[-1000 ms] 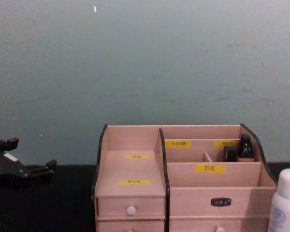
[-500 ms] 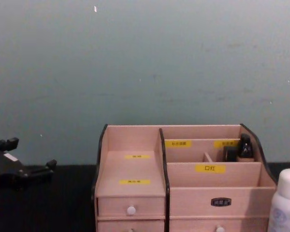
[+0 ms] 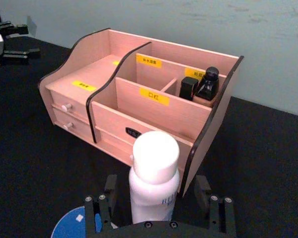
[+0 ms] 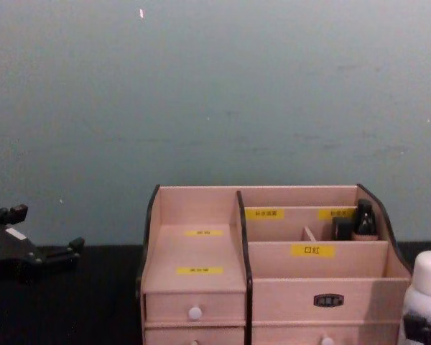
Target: Pick up the facial cleanser and watermelon frost from the table and place them into the tiered storage box.
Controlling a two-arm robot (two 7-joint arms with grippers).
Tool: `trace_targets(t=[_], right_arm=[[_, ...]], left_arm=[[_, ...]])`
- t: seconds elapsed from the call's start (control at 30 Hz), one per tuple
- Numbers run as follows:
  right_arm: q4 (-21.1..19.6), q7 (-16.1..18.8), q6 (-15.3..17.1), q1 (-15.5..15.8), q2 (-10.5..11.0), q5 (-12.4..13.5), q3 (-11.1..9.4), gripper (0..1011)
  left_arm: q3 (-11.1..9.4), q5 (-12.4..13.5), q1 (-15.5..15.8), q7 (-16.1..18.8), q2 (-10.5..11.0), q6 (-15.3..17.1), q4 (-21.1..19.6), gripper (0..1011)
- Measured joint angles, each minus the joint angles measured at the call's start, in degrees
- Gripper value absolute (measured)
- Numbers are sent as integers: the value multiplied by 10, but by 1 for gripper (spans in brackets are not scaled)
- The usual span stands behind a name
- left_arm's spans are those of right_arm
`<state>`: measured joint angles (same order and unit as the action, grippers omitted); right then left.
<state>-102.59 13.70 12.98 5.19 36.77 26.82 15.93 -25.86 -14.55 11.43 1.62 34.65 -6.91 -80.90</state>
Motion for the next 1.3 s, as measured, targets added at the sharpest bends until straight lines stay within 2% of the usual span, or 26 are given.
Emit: trace_targets(t=[0.37, 0.93, 1.3], right_arm=[[11, 11, 22, -21, -21, -16, 3, 1000], [16, 18, 39, -14, -42, -38, -8, 1000], [16, 17, 39, -15, -41, -37, -7, 1000]], left_arm=[[0, 0, 0, 0, 0, 0, 0, 1001], [0, 0, 0, 0, 0, 0, 0, 1001], [0, 0, 0, 0, 0, 0, 0, 1001]])
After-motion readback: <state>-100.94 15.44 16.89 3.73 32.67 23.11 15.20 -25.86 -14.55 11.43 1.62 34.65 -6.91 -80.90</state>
